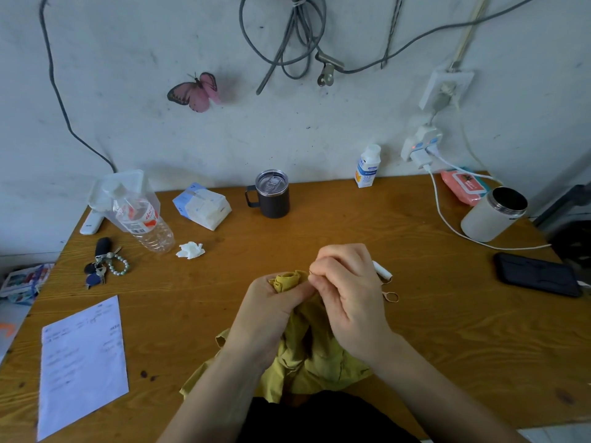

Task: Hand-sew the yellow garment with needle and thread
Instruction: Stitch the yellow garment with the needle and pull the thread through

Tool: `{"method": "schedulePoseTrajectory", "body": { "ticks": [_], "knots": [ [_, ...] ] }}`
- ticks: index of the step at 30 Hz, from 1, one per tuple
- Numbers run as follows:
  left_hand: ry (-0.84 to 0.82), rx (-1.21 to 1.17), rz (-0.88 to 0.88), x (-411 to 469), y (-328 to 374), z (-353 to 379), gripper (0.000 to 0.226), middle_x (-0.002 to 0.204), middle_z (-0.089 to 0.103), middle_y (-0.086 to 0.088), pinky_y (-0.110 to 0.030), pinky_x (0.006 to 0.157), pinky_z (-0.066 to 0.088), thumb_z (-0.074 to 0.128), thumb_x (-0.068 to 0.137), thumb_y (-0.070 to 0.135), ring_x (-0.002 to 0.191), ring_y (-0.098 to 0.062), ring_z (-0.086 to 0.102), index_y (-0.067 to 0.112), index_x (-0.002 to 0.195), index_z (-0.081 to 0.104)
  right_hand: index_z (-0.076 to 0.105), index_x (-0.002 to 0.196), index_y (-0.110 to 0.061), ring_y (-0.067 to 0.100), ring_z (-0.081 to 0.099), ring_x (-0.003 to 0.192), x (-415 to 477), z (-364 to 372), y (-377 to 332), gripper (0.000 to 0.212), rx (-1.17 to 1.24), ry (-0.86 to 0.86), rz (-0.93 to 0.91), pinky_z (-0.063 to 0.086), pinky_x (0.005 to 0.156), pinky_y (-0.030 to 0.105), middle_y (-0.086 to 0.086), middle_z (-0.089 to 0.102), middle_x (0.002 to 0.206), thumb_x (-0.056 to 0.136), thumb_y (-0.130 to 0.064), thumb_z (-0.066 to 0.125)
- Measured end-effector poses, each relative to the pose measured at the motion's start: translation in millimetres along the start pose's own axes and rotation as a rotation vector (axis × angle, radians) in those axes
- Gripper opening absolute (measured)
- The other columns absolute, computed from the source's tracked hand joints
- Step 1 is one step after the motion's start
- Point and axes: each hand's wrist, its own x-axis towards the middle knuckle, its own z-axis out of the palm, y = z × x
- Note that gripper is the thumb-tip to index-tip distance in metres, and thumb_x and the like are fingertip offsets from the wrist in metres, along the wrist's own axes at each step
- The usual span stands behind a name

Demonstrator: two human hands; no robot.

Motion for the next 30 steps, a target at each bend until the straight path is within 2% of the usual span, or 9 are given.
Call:
{"method": "schedulePoseTrajectory", "body": {
  "ticks": [2,4,6,8,11,13,15,20,30],
  "knots": [
    [0.053,0.116,0.043,2.5,-4.3,0.6,0.030,0.066,0.062,-0.020,-0.032,0.056,0.051,0.068,0.084,0.014,0.060,-0.028,0.056,-0.011,0.069,0.059,0.065,0.075,-0.005,0.014,0.046,0.084,0.6,0.0,-5.2,0.021,0.010,0.056,-0.044,0.045,0.065,0.035,0.005,0.062,0.085,0.089,-0.012,0.050],
    [0.091,0.158,0.028,3.3,-12.1,3.0,0.033,0.064,0.056,-0.019,-0.033,0.054,0.044,0.067,0.085,0.010,0.059,-0.027,0.049,-0.014,0.066,0.054,0.065,0.077,-0.004,0.014,0.049,0.081,6.2,-0.5,-11.3,0.022,0.071,0.090,-0.105,0.045,0.066,0.030,0.002,0.061,0.086,0.091,-0.013,0.050],
    [0.099,0.122,-0.028,4.0,-18.4,4.1,0.029,0.065,0.061,-0.019,-0.031,0.057,0.047,0.066,0.086,0.007,0.060,-0.028,0.056,-0.013,0.067,0.058,0.062,0.081,-0.003,0.009,0.051,0.072,15.2,-1.9,-13.1,0.023,0.242,0.075,-0.037,0.043,0.063,0.021,-0.001,0.059,0.082,0.095,-0.014,0.046],
    [0.129,0.069,-0.077,5.7,-18.1,1.7,0.026,0.069,0.071,-0.019,-0.033,0.060,0.056,0.064,0.088,0.008,0.063,-0.033,0.068,-0.007,0.068,0.067,0.055,0.084,-0.006,0.006,0.047,0.055,21.6,-7.0,-9.1,0.019,0.551,-0.003,0.257,0.039,0.051,0.016,-0.003,0.059,0.070,0.097,-0.011,0.042],
    [0.176,-0.017,-0.092,8.8,-10.9,-8.6,0.024,0.079,0.074,-0.022,-0.034,0.061,0.059,0.062,0.090,0.010,0.073,-0.035,0.073,-0.003,0.073,0.072,0.051,0.082,-0.011,0.006,0.037,0.042,22.7,-17.8,7.7,0.017,0.908,-0.062,0.727,0.032,0.039,0.015,-0.005,0.051,0.054,0.096,-0.015,0.042],
    [0.193,-0.065,-0.083,10.0,-7.3,-16.6,0.024,0.081,0.074,-0.022,-0.031,0.058,0.058,0.062,0.090,0.010,0.074,-0.034,0.073,-0.005,0.074,0.071,0.052,0.079,-0.013,0.005,0.032,0.039,23.7,-25.2,21.4,0.019,1.062,0.001,0.901,0.029,0.036,0.015,-0.007,0.043,0.049,0.094,-0.020,0.043],
    [0.210,-0.087,-0.079,10.6,-5.0,-22.4,0.026,0.082,0.074,-0.022,-0.030,0.057,0.058,0.061,0.090,0.010,0.074,-0.033,0.073,-0.003,0.072,0.073,0.054,0.077,-0.014,0.005,0.030,0.038,26.2,-32.8,33.7,0.022,1.170,0.088,0.987,0.027,0.035,0.015,-0.008,0.039,0.048,0.096,-0.019,0.042],
    [0.287,-0.164,-0.064,14.1,-0.2,-32.9,0.031,0.077,0.075,-0.017,-0.027,0.051,0.057,0.062,0.089,0.009,0.068,-0.027,0.074,0.007,0.062,0.077,0.055,0.076,-0.014,0.004,0.029,0.039,26.3,-56.6,62.4,0.026,1.230,0.268,1.063,0.026,0.036,0.014,-0.007,0.035,0.049,0.097,-0.018,0.039],
    [0.412,-0.296,-0.027,18.6,5.4,-52.4,0.029,0.075,0.076,-0.015,-0.028,0.048,0.056,0.064,0.087,0.009,0.065,-0.026,0.074,0.004,0.061,0.075,0.055,0.077,-0.019,0.002,0.031,0.041,9.2,-87.2,107.5,0.020,1.145,0.590,1.177,0.028,0.039,0.013,-0.009,0.037,0.051,0.096,-0.021,0.047]
  ]
}}
